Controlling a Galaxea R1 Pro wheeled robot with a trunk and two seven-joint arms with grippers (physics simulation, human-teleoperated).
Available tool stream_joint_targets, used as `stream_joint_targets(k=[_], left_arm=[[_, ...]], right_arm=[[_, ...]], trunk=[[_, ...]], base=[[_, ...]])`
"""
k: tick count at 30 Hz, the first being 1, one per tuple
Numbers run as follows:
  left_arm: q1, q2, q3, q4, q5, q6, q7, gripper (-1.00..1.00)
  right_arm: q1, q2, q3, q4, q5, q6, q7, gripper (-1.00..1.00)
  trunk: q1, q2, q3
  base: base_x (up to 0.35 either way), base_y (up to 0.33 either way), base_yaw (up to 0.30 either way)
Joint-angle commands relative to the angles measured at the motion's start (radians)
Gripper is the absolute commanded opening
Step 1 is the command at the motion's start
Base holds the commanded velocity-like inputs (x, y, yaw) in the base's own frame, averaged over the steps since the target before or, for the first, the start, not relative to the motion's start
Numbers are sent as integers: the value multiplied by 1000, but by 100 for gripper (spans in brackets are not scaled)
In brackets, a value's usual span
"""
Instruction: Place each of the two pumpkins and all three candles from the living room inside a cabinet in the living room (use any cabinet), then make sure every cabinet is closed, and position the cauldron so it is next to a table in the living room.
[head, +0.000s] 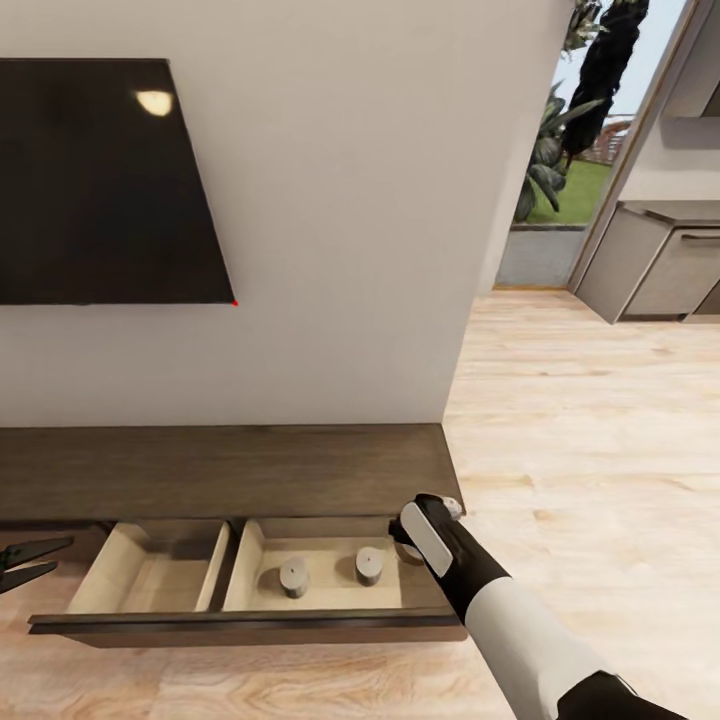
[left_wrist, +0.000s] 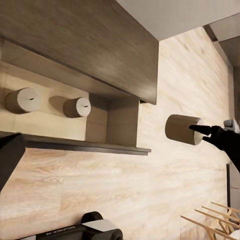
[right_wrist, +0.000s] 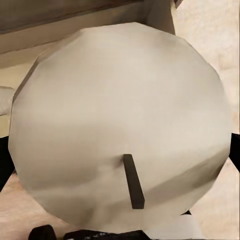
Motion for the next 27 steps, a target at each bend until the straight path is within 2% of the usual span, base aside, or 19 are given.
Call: stream_joint_targets(k=[1, 5, 16, 22, 27], left_arm=[[0, 0, 0, 0, 0, 0, 0, 100], [0, 0, 0, 0, 0, 0, -1, 100], [0, 0, 1, 0, 0, 0, -2, 100], [0, 1, 5, 0, 0, 0, -4, 100], [0, 1, 7, 0, 0, 0, -6, 100]], right_arm=[[0, 0, 0, 1, 4, -3, 2, -100], [0, 0, 0, 3, 19, -3, 5, -100], [-8, 0, 0, 5, 12, 0, 7, -100], [-13, 0, -2, 6, 8, 9, 53, -100], [-14, 0, -3, 6, 8, 11, 64, -100]], trunk=[[0, 0, 0], [0, 0, 0], [0, 0, 0], [0, 0, 0], [19, -35, -16]], base=[[155, 5, 0], [54, 2, 0], [41, 0, 0], [1, 0, 0], [0, 0, 0]])
